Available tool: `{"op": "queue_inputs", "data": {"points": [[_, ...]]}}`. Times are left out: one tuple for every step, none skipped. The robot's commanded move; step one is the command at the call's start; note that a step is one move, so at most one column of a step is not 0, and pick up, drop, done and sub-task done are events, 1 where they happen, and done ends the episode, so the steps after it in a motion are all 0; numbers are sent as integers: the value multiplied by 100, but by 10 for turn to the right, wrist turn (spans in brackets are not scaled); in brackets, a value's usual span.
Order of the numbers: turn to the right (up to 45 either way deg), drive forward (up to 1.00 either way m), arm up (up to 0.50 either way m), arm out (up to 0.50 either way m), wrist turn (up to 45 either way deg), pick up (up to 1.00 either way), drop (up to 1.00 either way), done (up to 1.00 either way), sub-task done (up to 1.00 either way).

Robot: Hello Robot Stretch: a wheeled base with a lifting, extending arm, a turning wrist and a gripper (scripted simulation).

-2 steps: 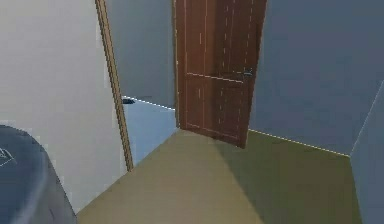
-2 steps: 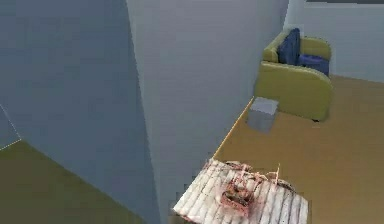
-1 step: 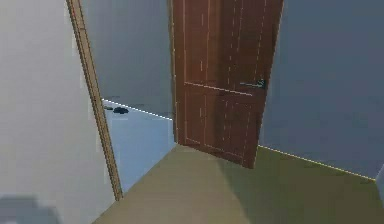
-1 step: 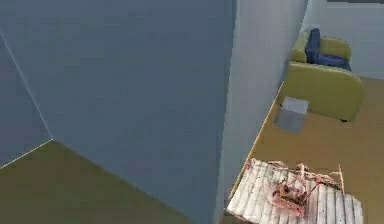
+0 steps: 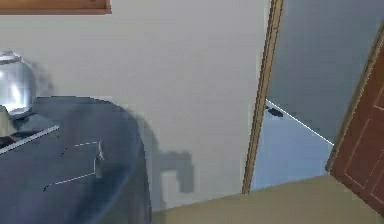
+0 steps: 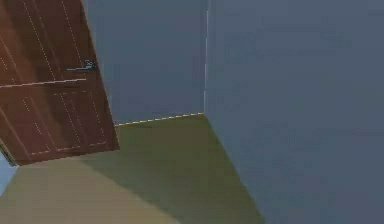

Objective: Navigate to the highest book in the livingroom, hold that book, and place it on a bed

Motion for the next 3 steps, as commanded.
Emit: {"op": "queue_inputs", "data": {"points": [[-450, 0, 0, 0, 0, 0, 0, 0, 0], [-450, 0, 0, 0, 0, 0, 0, 0, 0], [-390, 0, 0, 0, 0, 0, 0, 0, 0]]}}
